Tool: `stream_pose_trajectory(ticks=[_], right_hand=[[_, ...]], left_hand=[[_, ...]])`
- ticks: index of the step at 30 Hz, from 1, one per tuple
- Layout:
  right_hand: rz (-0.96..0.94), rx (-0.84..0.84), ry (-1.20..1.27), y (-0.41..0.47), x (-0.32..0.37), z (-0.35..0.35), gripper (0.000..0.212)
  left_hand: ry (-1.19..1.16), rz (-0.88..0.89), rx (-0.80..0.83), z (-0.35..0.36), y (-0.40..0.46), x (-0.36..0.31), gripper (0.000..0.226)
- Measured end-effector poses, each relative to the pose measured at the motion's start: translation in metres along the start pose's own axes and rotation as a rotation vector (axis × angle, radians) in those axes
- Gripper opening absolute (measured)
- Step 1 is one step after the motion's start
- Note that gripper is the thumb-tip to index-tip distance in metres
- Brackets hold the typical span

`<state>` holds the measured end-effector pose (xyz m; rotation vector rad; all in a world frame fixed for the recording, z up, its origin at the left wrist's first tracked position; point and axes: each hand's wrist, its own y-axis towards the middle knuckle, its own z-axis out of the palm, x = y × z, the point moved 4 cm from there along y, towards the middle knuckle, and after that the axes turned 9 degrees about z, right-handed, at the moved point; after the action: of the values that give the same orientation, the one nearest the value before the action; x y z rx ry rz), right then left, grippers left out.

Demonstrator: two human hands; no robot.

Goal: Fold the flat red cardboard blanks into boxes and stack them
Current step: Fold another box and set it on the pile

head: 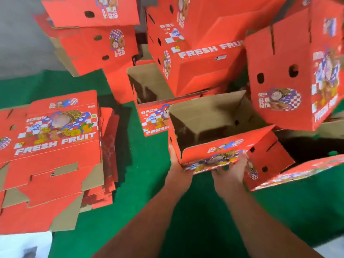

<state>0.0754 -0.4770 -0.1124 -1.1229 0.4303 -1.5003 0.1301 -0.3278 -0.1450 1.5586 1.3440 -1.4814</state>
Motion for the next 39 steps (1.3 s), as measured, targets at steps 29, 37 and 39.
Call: stream_pose_trajectory(ticks=[29, 37, 39], right_hand=[[0.014, -0.307, 0.796, 0.072, 0.026, -0.068, 0.037], [-0.048, -0.226, 0.745, 0.065, 0.025, -0.078, 0.036], [-0.024, -0.226, 0.68, 0.067, 0.039, -0.071, 0.034]], left_hand=[[0.141, 0.149, -0.169, -0.026, -0.012, -0.02, 0.07], [0.105, 0.13, -0.2, -0.025, -0.02, -0.021, 0.068], [0.073, 0.118, -0.223, -0.026, -0.022, -0.02, 0.06]])
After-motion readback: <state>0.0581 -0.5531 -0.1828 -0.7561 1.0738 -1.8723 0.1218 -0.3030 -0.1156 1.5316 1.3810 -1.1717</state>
